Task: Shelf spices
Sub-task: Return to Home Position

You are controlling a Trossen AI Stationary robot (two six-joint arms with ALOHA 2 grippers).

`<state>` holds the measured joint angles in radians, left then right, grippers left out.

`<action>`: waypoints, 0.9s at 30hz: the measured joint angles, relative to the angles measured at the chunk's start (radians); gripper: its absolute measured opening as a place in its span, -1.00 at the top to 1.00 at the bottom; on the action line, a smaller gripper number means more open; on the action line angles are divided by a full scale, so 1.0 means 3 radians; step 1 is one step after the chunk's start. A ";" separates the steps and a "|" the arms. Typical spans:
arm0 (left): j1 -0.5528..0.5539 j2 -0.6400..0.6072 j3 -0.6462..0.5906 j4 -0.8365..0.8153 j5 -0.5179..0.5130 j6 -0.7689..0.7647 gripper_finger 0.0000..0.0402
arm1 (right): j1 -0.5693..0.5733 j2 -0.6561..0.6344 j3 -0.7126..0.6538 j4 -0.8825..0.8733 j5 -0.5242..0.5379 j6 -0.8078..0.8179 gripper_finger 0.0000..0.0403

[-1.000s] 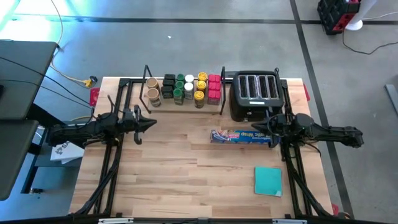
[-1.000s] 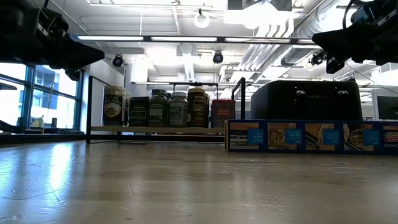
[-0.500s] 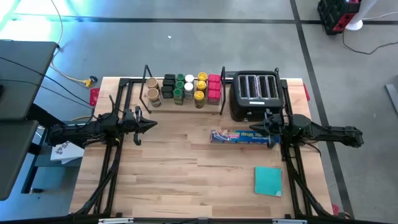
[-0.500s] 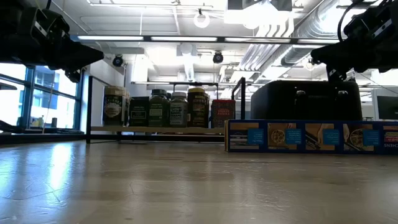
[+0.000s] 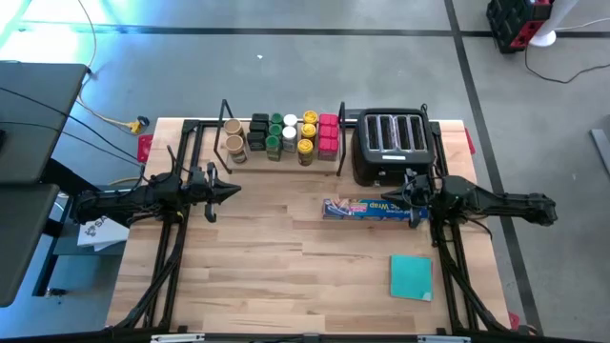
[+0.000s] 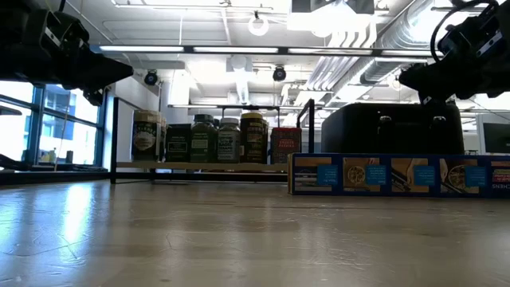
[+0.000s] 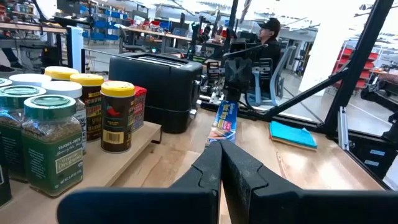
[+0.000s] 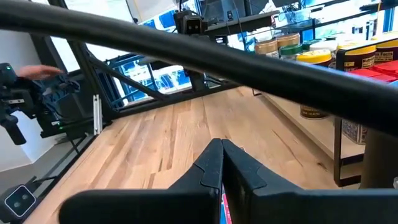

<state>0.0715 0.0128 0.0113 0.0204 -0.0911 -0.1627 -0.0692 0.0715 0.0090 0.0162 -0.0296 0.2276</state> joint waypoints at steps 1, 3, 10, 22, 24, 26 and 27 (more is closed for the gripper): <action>0.0000 0.0000 0.0000 0.0000 -0.0001 -0.0002 0.98 | 0.0000 0.0000 0.0000 0.0000 0.0000 0.0000 1.00; -0.0024 -0.0027 0.0000 0.0000 -0.0009 -0.0001 0.98 | 0.0054 -0.0057 0.0000 -0.0006 0.0038 0.0000 1.00; -0.0266 -0.0031 -0.0001 0.0043 -0.0026 -0.0003 0.98 | 0.0210 -0.0238 0.0000 0.0035 0.0018 0.0000 1.00; -0.0169 -0.0031 -0.0001 0.0005 -0.0011 -0.0003 0.98 | 0.0210 -0.0225 0.0001 -0.0004 0.0011 0.0000 1.00; -0.0168 -0.0031 -0.0001 0.0005 -0.0021 -0.0001 0.98 | 0.0210 -0.0215 0.0001 -0.0005 0.0011 -0.0001 1.00; -0.0168 -0.0031 -0.0001 0.0005 -0.0021 -0.0002 0.98 | 0.0210 -0.0216 0.0001 -0.0005 0.0011 -0.0001 1.00; -0.0168 -0.0031 -0.0001 0.0005 -0.0017 -0.0002 0.98 | 0.0210 -0.0216 0.0001 -0.0005 0.0011 0.0000 1.00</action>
